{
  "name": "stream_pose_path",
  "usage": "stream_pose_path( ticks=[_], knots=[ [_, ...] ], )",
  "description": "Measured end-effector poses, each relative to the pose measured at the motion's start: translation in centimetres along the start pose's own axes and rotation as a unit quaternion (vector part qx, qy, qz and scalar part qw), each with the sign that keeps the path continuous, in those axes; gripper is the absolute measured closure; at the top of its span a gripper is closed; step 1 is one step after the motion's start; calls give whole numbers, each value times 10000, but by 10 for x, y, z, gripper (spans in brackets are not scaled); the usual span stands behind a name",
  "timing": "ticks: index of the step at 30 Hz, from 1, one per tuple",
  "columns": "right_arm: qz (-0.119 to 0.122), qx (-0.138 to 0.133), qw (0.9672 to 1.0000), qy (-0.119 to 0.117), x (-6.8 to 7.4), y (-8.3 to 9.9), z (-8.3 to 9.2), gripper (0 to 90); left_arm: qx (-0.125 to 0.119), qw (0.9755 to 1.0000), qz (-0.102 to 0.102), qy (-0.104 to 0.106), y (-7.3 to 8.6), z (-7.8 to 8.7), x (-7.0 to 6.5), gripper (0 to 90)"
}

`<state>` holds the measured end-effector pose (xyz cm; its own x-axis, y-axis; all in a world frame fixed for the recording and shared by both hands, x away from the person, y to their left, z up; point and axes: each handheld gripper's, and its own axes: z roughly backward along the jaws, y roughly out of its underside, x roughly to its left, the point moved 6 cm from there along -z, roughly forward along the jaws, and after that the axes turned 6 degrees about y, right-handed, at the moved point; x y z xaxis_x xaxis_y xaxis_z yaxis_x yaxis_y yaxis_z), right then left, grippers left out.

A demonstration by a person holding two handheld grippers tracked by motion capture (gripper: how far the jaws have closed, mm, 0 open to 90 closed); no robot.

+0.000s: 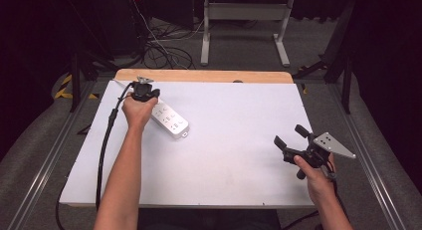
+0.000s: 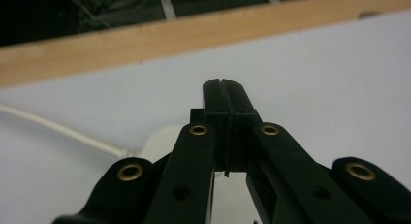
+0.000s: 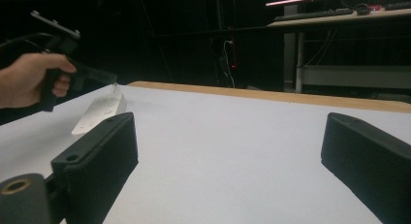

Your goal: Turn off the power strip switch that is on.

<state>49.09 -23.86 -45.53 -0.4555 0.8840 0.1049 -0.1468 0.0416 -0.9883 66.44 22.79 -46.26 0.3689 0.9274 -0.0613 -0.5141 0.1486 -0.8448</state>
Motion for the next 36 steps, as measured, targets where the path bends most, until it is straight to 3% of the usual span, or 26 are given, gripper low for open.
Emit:
stream_pose_path(
  ticks=[1, 2, 3, 4, 7, 12, 15, 19, 23, 25, 31, 33, 36],
  knots=[
    [0, -6, 10000, -6, 0, 0, 0, 64, 0, 10000, 0, 0, 0, 0, 0, 900],
    [8, -10, 10000, -13, 0, -1, 0, 64, -159, 9999, -60, -26, -6, 8, 1, 900],
    [11, -32, 10000, -8, 0, -1, 0, 64, -455, 9989, -107, -74, -13, 27, 2, 900],
    [12, -33, 10000, -4, 1, -1, 0, 64, -455, 9989, -107, -74, -13, 27, 2, 900],
    [18, -61, 10000, -30, 2, -3, 1, 65, -854, 9962, -128, -108, -14, 56, 3, 900],
    [51, -54, 10000, -25, 3, -3, 1, 65, -1328, 9907, -221, -212, 4, 104, 6, 900],
    [42, -55, 10000, -37, 5, -3, 1, 65, -1616, 9864, -173, -228, 13, 126, 6, 900],
    [84, -21, 10000, -42, 5, -2, -2, 64, -1883, 9812, -374, -211, 21, 148, -4, 900],
    [95, -7, 10000, -21, 5, -2, -2, 65, -2174, 9749, -441, -169, 28, 167, -14, 900],
    [105, -39, 9999, -12, 4, -3, -1, 64, -2259, 9731, -426, -152, 35, 175, -18, 900],
    [140, -51, 9999, -19, 6, -4, 1, 65, -2405, 9697, -269, -327, 60, 198, -20, 900],
    [173, -57, 9998, -29, 6, -4, 1, 64, -2372, 9708, -139, -326, 71, 201, -19, 900],
    [192, -47, 9998, -41, 7, -4, 0, 64, -2328, 9716, -116, -405, 77, 202, -14, 900]
  ],
)
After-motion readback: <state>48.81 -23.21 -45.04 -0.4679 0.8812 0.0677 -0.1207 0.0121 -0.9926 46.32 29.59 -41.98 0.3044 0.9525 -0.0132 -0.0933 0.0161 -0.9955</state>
